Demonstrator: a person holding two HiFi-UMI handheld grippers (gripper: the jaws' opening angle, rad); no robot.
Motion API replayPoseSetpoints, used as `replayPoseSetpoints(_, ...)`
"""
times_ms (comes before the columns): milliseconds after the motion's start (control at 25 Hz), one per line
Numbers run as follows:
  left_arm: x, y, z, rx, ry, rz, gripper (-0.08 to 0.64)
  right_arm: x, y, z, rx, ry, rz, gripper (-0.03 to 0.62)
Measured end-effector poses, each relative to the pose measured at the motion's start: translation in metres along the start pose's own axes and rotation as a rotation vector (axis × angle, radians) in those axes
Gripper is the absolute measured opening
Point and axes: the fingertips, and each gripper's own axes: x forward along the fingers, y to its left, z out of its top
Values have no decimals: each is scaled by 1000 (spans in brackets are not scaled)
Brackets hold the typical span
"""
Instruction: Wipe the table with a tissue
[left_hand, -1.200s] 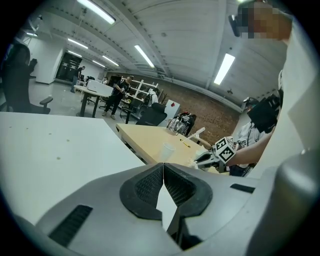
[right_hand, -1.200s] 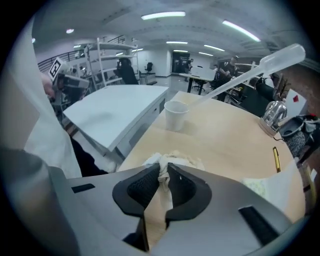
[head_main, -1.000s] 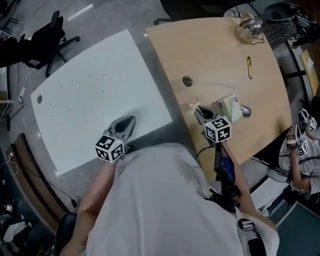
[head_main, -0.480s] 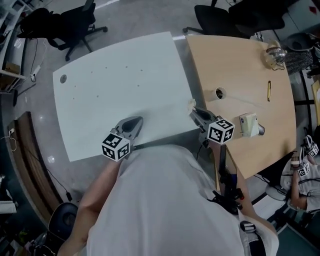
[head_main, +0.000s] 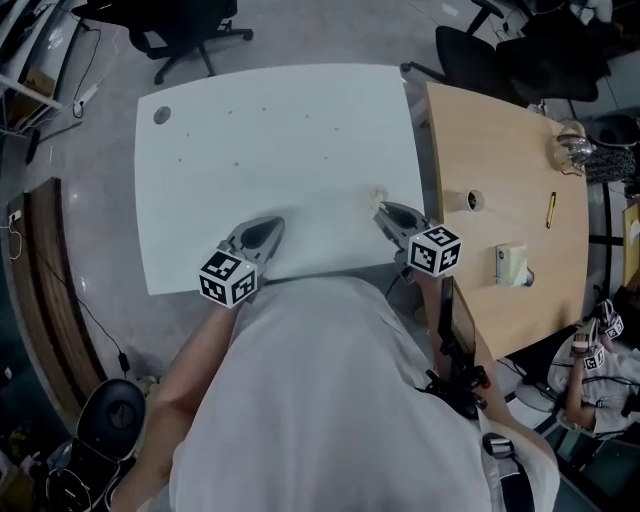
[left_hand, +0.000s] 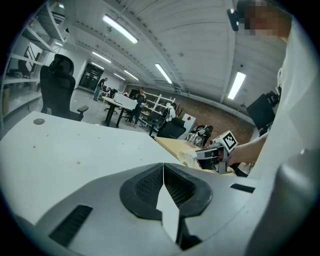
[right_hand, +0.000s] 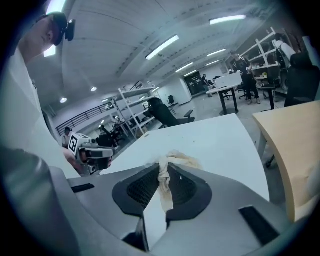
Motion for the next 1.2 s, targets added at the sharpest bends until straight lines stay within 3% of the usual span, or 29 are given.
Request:
replayPoseSetpoints(400,-39,25,4,-12,-9,-25,8,42,37,17,-40,21,-23,57)
replayPoseSetpoints(680,-50,42,-3,-24,12,-2,8,59,58,13,-82,48,20,57)
replayPoseSetpoints(920,-39,36,0,-42,8,26,8,67,38,2,-117,113,26,57)
replayPoseSetpoints(1200,-24,27,2,-73,10,54,8,72,0,2,-242,200,0,57)
